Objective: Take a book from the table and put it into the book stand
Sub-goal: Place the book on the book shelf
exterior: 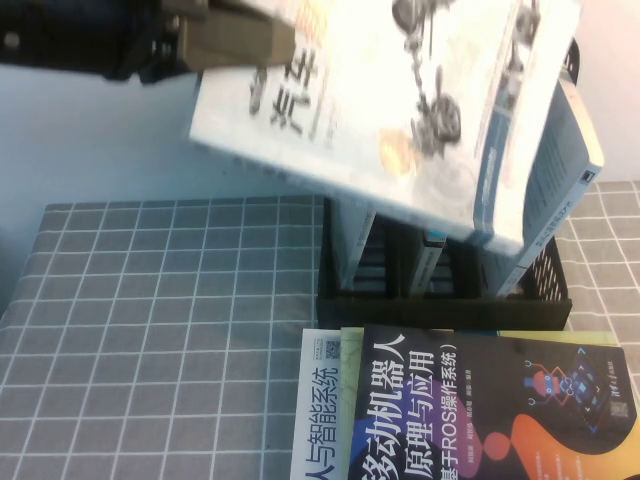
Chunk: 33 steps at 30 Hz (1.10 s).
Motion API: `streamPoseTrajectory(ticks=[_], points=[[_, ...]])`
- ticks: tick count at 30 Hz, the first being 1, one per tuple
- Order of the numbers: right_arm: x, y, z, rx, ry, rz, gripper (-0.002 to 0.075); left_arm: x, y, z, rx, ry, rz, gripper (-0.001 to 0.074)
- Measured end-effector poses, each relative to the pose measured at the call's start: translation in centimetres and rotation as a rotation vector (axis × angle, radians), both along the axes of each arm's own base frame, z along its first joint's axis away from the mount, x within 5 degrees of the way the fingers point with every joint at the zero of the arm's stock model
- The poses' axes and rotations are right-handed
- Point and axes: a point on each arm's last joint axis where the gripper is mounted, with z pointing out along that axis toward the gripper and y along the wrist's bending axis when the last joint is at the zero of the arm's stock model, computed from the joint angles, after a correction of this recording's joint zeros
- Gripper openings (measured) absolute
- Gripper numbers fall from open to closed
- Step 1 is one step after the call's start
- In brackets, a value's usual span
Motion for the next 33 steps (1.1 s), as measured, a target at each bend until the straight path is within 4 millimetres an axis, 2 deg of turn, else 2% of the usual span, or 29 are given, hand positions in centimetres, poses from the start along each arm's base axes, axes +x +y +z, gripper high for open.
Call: streamPoseTrajectory(ticks=[3, 5, 13, 22, 33], points=[[-0.1, 0.0, 0.0, 0.0, 0.007, 0.004, -0.0003, 1.2, 0.0, 1.0, -0.021, -0.046, 0.04, 0.0118], [-0.1, 0.0, -0.1, 0.001, 0.013, 0.008, -0.0003, 2.3, 0.0, 0.9, -0.011, -0.056, 0.065, 0.0118], [-0.2, 0.1, -0.1, 0.0, 0.022, 0.013, -0.0003, 6.0, 0.6, -2.5, 0.16, 0.014, 0.175, 0.0117], [-0.2, 0.1, -0.1, 0.0, 0.023, 0.014, -0.0003, 6.7, 2.0, -2.4, 0.277, 0.012, 0.335, 0.0114], [-0.2, 0.1, -0.1, 0.0, 0.023, 0.014, -0.0003, 5.8, 2.5, -0.2, 0.21, -0.018, 0.441, 0.0113]])
